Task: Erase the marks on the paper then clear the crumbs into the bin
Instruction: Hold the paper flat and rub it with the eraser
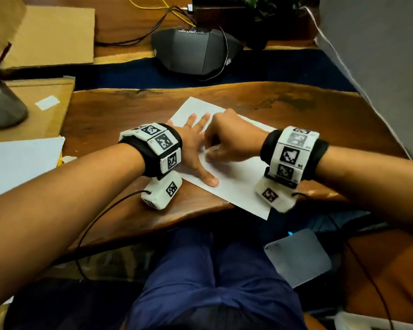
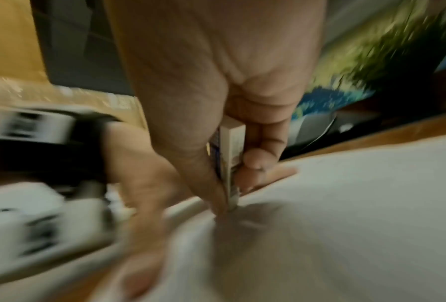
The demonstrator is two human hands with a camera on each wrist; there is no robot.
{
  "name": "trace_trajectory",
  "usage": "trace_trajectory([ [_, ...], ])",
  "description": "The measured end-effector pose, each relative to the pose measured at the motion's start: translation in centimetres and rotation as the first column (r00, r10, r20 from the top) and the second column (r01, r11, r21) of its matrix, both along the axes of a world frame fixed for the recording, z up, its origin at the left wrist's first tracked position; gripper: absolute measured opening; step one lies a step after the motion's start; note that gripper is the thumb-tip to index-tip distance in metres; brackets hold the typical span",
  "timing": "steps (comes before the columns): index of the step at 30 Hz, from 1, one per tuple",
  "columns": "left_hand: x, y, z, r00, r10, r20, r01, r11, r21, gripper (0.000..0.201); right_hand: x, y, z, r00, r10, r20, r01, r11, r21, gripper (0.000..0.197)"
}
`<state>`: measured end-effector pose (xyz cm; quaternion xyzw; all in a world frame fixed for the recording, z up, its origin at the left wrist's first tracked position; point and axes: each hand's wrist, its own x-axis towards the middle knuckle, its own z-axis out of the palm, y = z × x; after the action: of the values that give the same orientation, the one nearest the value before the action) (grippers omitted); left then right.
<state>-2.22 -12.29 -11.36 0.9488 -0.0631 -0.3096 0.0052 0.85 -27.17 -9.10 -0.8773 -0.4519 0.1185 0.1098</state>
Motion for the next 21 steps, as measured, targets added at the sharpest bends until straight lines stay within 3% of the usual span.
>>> trace_trajectory([
  [2, 0.2, 0.0, -0.1, 1.0, -0.003, 0.002, 0.003, 1.0, 0.006, 0.152, -1.3, -0.1, -0.2, 0.994, 0.076, -0.075, -0.078, 0.996, -0.032, 0.012],
  [7, 0.2, 0.3, -0.4, 1.0, -0.004, 0.009, 0.004, 1.0, 0.008, 0.153, 4.0, -0.5, 0.7, 0.984, -0.161, 0.073, 0.16, 0.987, 0.028, 0.012],
  [10, 0.3, 0.3, -0.5, 1.0, 0.003, 0.008, -0.003, 1.0, -0.018, 0.151, -0.1, 0.4, -0.2, 1.0, 0.001, 0.023, 0.0, 1.0, -0.018, 0.01],
  [12, 0.4, 0.4, -0.6, 1.0, 0.011, 0.013, -0.011, 1.0, -0.018, 0.152, -0.5, 0.1, 0.0, 0.998, 0.021, -0.052, -0.024, 0.998, -0.051, 0.013],
  [16, 0.3, 0.3, -0.5, 1.0, -0.004, 0.016, 0.004, 1.0, -0.011, 0.157, 4.2, -0.6, 0.7, 0.978, -0.203, 0.042, 0.202, 0.979, 0.023, 0.014],
  [21, 0.3, 0.4, -0.6, 1.0, -0.025, 0.01, 0.025, 1.0, -0.004, 0.148, 0.4, 0.1, -0.2, 0.997, -0.016, -0.077, 0.013, 0.999, -0.032, 0.014],
])
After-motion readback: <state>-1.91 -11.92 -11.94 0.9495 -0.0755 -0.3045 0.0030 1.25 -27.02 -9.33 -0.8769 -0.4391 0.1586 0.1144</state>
